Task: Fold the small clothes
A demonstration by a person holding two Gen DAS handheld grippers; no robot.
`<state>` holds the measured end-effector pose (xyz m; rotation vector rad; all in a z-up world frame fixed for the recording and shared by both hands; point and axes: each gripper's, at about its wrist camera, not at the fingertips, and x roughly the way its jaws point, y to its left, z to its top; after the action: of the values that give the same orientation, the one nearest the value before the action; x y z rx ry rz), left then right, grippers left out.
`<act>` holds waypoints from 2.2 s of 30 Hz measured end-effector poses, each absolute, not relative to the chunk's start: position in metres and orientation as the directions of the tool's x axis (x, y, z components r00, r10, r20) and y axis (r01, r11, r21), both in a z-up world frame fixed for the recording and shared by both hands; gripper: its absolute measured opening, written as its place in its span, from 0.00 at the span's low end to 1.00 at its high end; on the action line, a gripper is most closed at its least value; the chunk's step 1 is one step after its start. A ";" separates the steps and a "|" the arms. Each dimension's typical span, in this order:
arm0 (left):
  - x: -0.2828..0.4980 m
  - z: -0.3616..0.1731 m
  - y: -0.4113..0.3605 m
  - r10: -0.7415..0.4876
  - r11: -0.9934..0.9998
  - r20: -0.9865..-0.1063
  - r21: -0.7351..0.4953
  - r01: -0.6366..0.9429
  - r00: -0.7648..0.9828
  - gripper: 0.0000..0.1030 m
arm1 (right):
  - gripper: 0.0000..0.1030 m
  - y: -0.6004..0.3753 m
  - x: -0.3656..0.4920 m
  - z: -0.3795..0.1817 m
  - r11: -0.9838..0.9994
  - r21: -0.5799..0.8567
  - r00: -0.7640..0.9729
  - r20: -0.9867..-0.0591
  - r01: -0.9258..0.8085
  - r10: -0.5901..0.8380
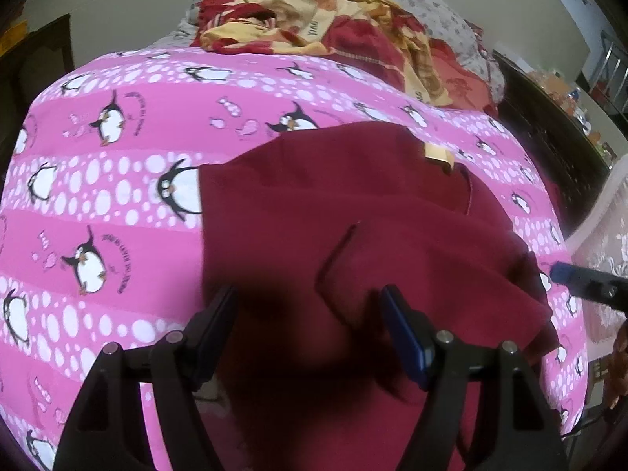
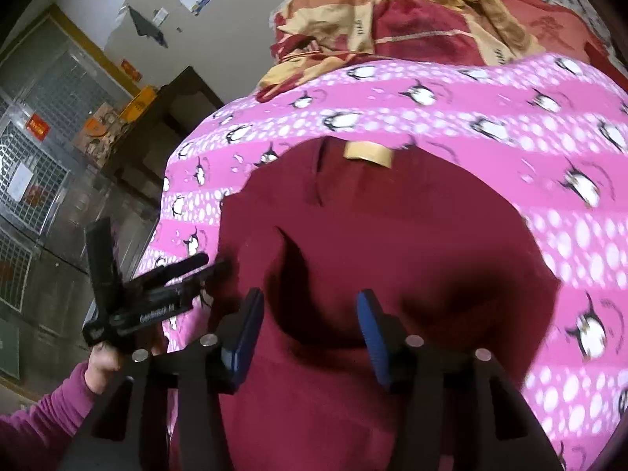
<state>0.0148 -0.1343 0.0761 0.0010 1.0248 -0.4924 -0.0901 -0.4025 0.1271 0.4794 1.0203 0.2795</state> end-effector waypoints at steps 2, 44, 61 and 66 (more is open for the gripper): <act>0.016 0.074 -0.137 -0.407 0.883 -0.818 -0.238 0.404 0.408 0.71 | 0.54 -0.410 -0.102 0.126 0.860 0.510 0.500 -0.748 0.012 0.436; 0.025 0.126 -0.121 -0.420 0.879 -0.765 -0.210 0.428 0.487 0.10 | 0.71 -0.515 -0.123 0.068 0.748 0.531 0.566 -0.784 0.398 0.255; 0.033 0.088 -0.137 -0.404 0.894 -0.802 -0.243 0.377 0.441 0.11 | 0.09 -0.525 -0.071 0.089 0.896 0.279 0.603 -0.798 0.345 0.016; 0.038 0.058 -0.142 -0.356 0.908 -0.846 -0.214 0.359 0.397 0.14 | 0.08 -0.525 -0.057 0.060 0.911 0.163 0.528 -0.846 0.378 -0.068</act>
<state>0.0380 -0.1422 0.0582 0.0034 1.0702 -0.4532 -0.0570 -0.5254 0.0601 0.3487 0.9827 -0.2729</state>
